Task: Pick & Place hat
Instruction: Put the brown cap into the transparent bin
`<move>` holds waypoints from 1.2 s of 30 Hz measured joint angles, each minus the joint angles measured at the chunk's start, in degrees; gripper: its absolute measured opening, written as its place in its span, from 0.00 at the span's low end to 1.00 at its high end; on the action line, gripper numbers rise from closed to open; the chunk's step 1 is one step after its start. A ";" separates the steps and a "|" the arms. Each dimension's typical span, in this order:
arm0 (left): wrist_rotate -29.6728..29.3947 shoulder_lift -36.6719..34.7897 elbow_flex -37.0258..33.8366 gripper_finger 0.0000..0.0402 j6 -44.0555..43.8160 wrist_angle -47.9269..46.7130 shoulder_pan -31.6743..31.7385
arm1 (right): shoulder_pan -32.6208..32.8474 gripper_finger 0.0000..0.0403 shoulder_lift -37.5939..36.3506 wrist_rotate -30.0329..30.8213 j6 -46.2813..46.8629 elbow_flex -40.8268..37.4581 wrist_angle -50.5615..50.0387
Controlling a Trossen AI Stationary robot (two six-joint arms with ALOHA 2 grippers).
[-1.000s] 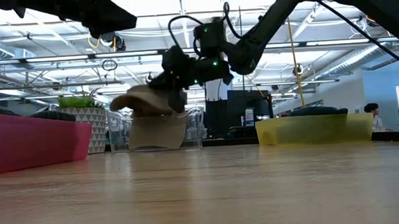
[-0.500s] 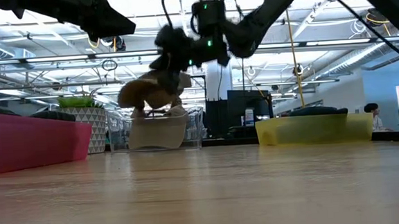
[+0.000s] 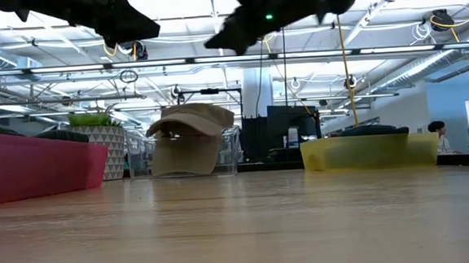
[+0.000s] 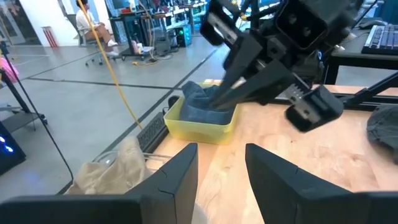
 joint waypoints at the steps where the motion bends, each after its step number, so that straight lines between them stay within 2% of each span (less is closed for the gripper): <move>1: 0.05 0.00 0.02 0.37 -0.01 0.02 -0.01 | 0.26 0.00 -1.64 0.01 2.84 -1.58 -1.40; 4: 0.09 0.00 0.02 0.37 0.70 0.15 0.00 | 0.79 0.00 -5.74 -0.83 12.37 -6.52 -4.06; 6: 0.19 1.05 0.02 0.37 1.17 1.23 -0.01 | 1.01 0.00 -8.11 -4.80 17.77 -10.14 -5.42; 8: 1.01 3.05 0.38 0.37 1.68 1.17 0.38 | 1.02 0.00 -10.18 -11.21 23.28 -13.84 -5.53; 12: 2.64 9.07 6.84 0.37 1.67 -9.89 1.87 | 1.26 0.00 -11.90 -22.76 31.44 -20.43 -2.62; 15: 1.40 14.13 13.84 0.37 3.60 -21.59 2.50 | 2.48 0.00 -11.77 -27.14 34.30 -24.72 1.62; 22: 0.16 25.13 30.37 0.37 6.89 -38.60 6.01 | 4.45 0.00 -11.81 -27.00 32.89 -27.22 2.52; 28: 6.28 35.21 40.41 0.37 9.52 -52.38 11.18 | 4.40 0.00 -11.81 -27.05 33.95 -27.30 1.17; 36: 4.65 41.56 43.59 0.37 7.37 -51.10 16.80 | 4.38 0.00 -11.81 -27.24 33.74 -27.30 -0.55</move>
